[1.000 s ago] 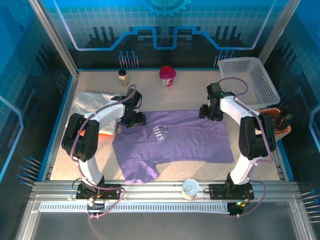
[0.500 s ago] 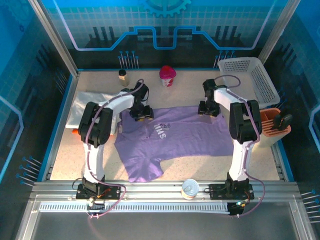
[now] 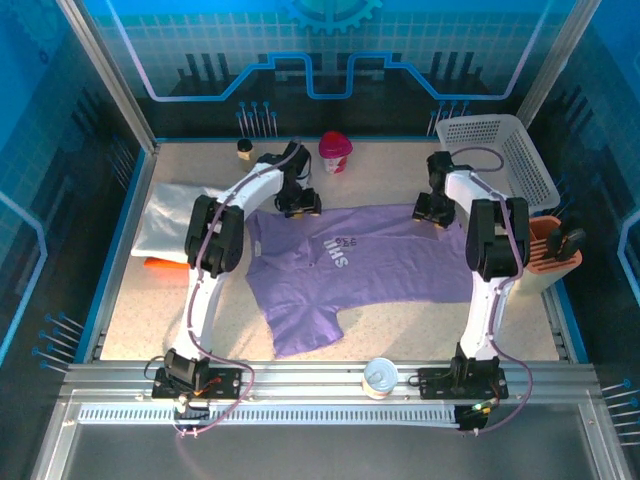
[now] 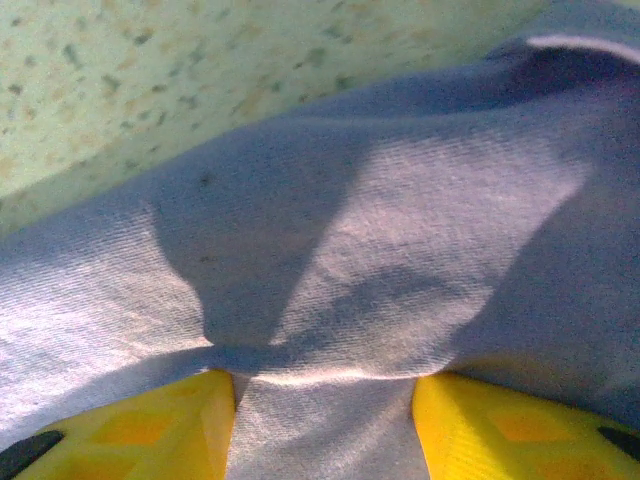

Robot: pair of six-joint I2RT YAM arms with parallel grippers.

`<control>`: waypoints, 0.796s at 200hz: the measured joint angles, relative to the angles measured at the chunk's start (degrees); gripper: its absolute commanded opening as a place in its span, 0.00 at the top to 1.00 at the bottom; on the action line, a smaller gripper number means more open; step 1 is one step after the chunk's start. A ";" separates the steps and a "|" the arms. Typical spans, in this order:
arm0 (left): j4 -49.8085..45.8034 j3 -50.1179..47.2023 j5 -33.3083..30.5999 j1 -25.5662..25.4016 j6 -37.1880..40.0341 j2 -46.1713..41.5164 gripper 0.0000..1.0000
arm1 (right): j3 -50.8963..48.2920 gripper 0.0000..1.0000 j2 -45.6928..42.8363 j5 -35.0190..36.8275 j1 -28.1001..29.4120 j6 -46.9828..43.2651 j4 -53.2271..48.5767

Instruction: Fold and stack the t-shirts

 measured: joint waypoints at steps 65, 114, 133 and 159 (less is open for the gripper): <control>-4.52 -0.50 -2.82 0.07 3.19 -1.88 0.50 | -3.76 0.28 -2.80 -1.22 -0.22 1.31 2.73; 0.74 -27.56 -3.78 0.11 -0.02 -19.96 0.49 | -9.55 0.00 -8.70 -3.37 0.52 -1.14 4.04; 3.50 -34.03 -3.78 0.17 -1.68 -22.84 0.49 | -10.23 0.00 -10.71 -4.94 1.18 -1.99 4.79; 5.44 -36.57 -3.58 0.92 -2.93 -21.55 0.49 | -11.34 0.00 -12.50 -6.01 1.66 -2.62 6.16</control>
